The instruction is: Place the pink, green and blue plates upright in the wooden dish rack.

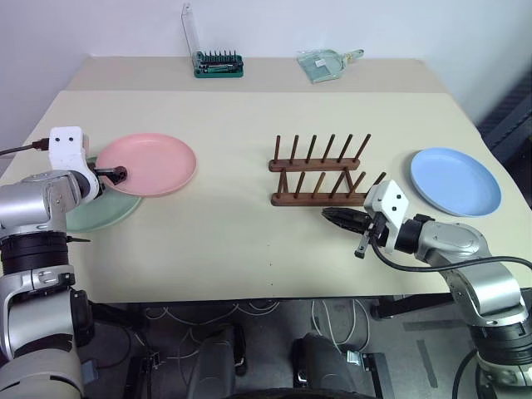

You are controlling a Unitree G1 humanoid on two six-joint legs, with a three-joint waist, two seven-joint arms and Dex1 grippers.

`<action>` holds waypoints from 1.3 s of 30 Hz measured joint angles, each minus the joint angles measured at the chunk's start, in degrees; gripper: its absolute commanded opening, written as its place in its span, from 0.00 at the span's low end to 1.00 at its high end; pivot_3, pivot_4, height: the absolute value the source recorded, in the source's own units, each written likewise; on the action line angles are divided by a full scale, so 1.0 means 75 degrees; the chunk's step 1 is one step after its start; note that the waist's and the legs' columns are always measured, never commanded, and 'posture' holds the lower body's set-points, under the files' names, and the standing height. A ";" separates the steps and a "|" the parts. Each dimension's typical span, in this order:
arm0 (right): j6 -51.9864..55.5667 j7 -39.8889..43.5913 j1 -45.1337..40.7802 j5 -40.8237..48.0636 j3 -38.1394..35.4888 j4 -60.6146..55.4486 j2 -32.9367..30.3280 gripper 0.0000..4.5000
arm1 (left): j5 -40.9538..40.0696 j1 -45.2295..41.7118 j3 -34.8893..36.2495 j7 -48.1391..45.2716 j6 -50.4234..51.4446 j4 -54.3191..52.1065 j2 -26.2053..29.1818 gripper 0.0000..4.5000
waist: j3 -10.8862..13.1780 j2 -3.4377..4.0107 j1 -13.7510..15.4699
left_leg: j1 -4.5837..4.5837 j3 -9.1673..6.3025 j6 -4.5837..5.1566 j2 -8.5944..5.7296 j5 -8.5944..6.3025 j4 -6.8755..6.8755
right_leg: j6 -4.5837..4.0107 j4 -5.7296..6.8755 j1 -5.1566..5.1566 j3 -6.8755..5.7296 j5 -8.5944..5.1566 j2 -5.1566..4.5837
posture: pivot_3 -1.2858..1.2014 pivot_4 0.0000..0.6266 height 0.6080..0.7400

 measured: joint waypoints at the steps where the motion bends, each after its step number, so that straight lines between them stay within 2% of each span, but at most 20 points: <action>1: 0.0000 -0.0008 0.0032 0.0000 0.0000 -0.0028 0.0000 0.00 | 0.0000 -0.0009 0.0019 0.0051 -0.0027 0.0005 -0.0033 0.61 | 0.0000 0.0000 -0.0004 | 0.0000 0.0000 0.0000 0.0000 0.0000 0.0000 | 0.0000 0.0001 0.0000 0.0001 0.0000 0.0000 | 0.52 0.24 0.94; 6: 0.0000 -0.0062 0.0037 0.0002 0.0000 -0.0042 0.0000 0.00 | -0.0015 -0.0047 0.0126 0.0153 -0.0207 0.0008 -0.0071 0.03 | 0.0000 0.0000 -0.0009 | 0.0001 0.0000 0.0000 0.0001 0.0000 0.0000 | 0.0000 0.0002 0.0000 0.0001 0.0000 0.0000 | 0.52 0.24 0.94; 16: 0.0001 -0.0039 -0.0054 0.0006 0.0000 -0.0042 -0.0005 0.00 | -0.0200 -0.0045 0.0396 0.0173 -0.0342 -0.0303 -0.0160 0.01 | -0.0002 -0.0001 -0.0001 | 0.0003 0.0001 0.0000 0.0000 0.0000 0.0000 | 0.0000 0.0002 0.0002 0.0001 0.0000 -0.0001 | 0.52 0.24 0.94; 22: 0.0179 -0.0066 -0.0674 -0.0078 0.0098 -0.0276 -0.0140 0.00 | -0.0697 -0.0064 0.0825 0.0001 -0.1266 -0.1206 -0.0749 0.01 | -0.0001 -0.0003 0.0008 | -0.0001 0.0000 0.0000 -0.0001 0.0000 0.0002 | 0.0000 0.0002 0.0001 0.0000 0.0000 -0.0004 | 0.52 0.24 0.94; 23: 0.0285 -0.0089 -0.0878 -0.0085 0.0132 -0.0340 -0.0173 0.11 | -0.0823 -0.0110 0.0905 -0.0021 -0.1452 -0.1381 -0.0881 0.00 | 0.0000 -0.0002 0.0007 | -0.0001 0.0000 0.0000 -0.0001 0.0000 0.0003 | 0.0000 0.0003 0.0002 0.0000 0.0001 -0.0004 | 0.52 0.24 0.94; 25: 0.0461 -0.0220 -0.1464 -0.0182 0.0245 -0.0388 -0.0183 0.27 | -0.1110 -0.0393 0.1009 -0.0040 -0.1733 -0.1709 -0.1222 0.00 | 0.0000 -0.0003 0.0008 | 0.0000 -0.0001 0.0000 0.0001 0.0001 0.0007 | 0.0000 0.0004 0.0004 0.0000 0.0001 -0.0003 | 0.52 0.24 0.94; 31: 0.0131 -0.0598 -0.3297 -0.1603 0.1474 -0.0315 -0.0128 0.96 | -0.1312 -0.1095 0.0446 0.0094 -0.2456 -0.2513 -0.2084 0.00 | -0.0001 -0.0002 -0.0006 | 0.0001 0.0006 0.0000 -0.0001 0.0003 0.0006 | 0.0001 0.0005 0.0001 0.0001 0.0001 -0.0001 | 0.52 0.24 0.94; 32: -0.0079 -0.0666 -0.3601 -0.1961 0.1761 -0.0173 -0.0055 0.99 | -0.1280 -0.1136 0.0259 0.0120 -0.2578 -0.2564 -0.2245 0.00 | -0.0001 -0.0002 -0.0004 | 0.0001 0.0007 0.0000 -0.0001 0.0003 0.0008 | 0.0001 0.0006 0.0000 0.0001 0.0001 -0.0001 | 0.52 0.24 0.94; 36: -0.1005 -0.1094 -0.4356 -0.3464 0.2700 0.0758 0.0205 0.99 | -0.1127 -0.1255 -0.0432 0.0223 -0.2846 -0.2675 -0.2685 0.00 | 0.0000 -0.0002 -0.0004 | -0.0001 0.0012 0.0001 -0.0001 0.0004 0.0009 | 0.0002 0.0004 -0.0002 0.0002 0.0000 -0.0002 | 0.52 0.24 0.94; 39: -0.1586 -0.1320 -0.4580 -0.4227 0.3052 0.1447 0.0373 0.99 | -0.1021 -0.1272 -0.0686 0.0281 -0.2952 -0.2808 -0.2816 0.00 | 0.0000 -0.0002 -0.0006 | -0.0001 0.0014 0.0001 -0.0001 0.0004 0.0009 | 0.0002 0.0004 -0.0003 0.0002 0.0000 -0.0001 | 0.52 0.24 0.94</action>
